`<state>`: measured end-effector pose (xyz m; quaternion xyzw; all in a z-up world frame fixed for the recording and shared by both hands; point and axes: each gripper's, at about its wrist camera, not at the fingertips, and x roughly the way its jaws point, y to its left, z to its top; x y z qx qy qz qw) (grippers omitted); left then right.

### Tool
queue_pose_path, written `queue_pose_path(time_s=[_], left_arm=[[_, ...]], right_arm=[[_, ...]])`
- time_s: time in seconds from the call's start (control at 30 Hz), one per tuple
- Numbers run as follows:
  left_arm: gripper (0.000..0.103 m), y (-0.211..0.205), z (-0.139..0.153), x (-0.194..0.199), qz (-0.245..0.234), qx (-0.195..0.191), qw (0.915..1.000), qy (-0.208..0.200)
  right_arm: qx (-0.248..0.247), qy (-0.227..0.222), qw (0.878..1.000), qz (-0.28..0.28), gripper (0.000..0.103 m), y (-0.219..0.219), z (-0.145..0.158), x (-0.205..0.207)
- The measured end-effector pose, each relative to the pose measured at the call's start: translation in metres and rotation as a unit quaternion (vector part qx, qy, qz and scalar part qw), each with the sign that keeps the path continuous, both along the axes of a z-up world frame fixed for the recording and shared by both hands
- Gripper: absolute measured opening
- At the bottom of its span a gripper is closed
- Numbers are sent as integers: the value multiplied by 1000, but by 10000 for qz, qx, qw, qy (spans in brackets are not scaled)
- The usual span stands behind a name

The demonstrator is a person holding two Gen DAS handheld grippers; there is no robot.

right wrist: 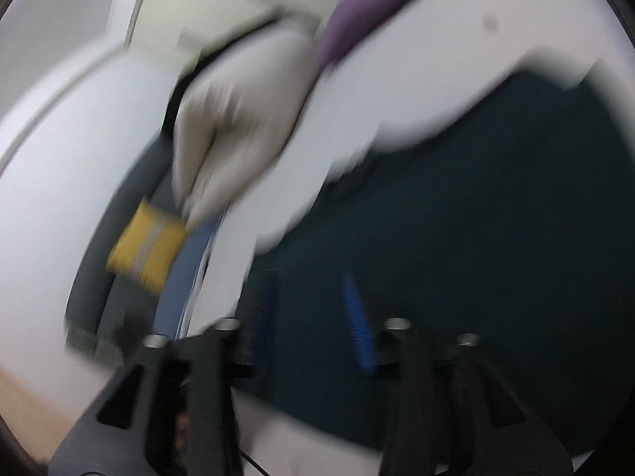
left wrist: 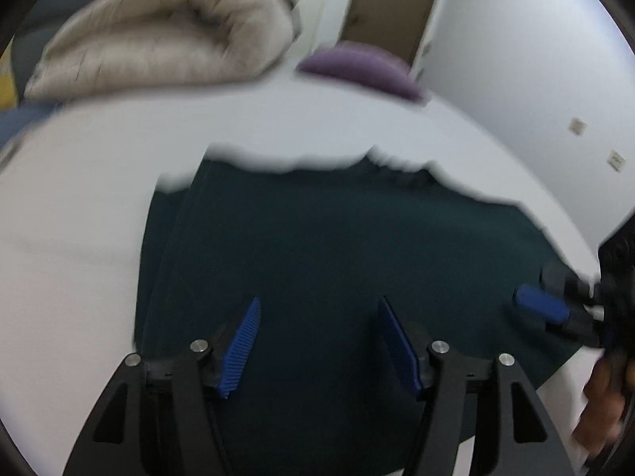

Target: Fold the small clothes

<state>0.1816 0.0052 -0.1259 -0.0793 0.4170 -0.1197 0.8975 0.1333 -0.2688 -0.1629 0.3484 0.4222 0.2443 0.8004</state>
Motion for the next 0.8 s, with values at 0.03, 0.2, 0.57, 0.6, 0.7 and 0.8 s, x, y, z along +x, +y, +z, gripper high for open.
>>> queue_pose_path(time_s=[0.03,0.2,0.57,0.6,0.7,0.8], left_arm=[[60,9,-4,-4,9,-151,9999,-17],[56,26,-4,-8,-139,-292,9995,51],[57,25,-11,-8,-179,-170,9997,61],[57,25,-11,-8,-180,-171,9997,58],[57,25,-11,-8,-185,-176,9996,72],[57,24,-11,-7,-187,-167,9997,75]], right_arm=[[-56,126,9999,78,43,7,-11,0],[686,261,9959,-534,27,-34,-43,-14],[28,-98,9610,-2762,32,-186,16,-76],[-34,-187,9663,-2569,32,-173,24,-72],[-385,-340,9816,-1839,37,-117,39,-45],[-463,-387,9903,-1255,44,-55,41,-14]])
